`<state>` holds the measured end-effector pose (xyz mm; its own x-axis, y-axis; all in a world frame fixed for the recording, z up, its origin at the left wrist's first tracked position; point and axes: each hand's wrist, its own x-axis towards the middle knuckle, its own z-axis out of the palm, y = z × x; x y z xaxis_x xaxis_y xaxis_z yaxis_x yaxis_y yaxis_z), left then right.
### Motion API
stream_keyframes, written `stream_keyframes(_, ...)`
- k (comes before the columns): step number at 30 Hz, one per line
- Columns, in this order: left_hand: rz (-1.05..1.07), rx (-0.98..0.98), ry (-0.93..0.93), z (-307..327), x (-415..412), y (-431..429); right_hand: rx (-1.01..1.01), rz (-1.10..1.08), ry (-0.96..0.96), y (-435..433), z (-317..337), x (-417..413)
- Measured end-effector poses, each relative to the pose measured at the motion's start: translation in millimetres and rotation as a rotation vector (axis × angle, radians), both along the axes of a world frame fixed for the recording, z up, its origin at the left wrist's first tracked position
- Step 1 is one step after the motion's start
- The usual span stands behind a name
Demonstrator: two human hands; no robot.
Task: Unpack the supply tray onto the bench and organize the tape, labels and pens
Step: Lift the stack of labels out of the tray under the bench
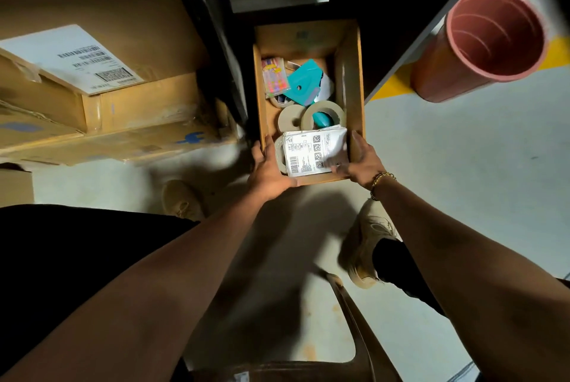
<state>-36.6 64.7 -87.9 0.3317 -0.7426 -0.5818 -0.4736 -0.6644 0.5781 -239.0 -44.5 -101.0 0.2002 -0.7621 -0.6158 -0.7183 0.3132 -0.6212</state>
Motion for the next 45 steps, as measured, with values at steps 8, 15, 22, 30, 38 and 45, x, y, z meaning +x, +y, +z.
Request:
stream_keyframes(8,0.035,0.006,0.053,-17,-7,16,0.014,0.005,0.054,19,-7,-9)
stream_keyframes(15,-0.09,-0.075,-0.318,-12,-18,9,-0.041,0.073,0.112,13,-1,-19)
stream_keyframes(22,-0.55,-0.241,-0.629,-11,-6,-19,-0.081,0.098,0.122,15,-1,-24)
stream_keyframes(30,-0.733,-0.117,-0.625,-15,1,-53,-0.7,0.453,0.361,4,19,8)
stream_keyframes(38,-0.651,-0.175,-0.85,-22,29,-44,-0.289,0.944,0.407,-47,-6,63)
stream_keyframes(45,-0.656,-0.248,-0.877,-29,32,-42,-0.373,1.018,0.427,-40,-16,61)
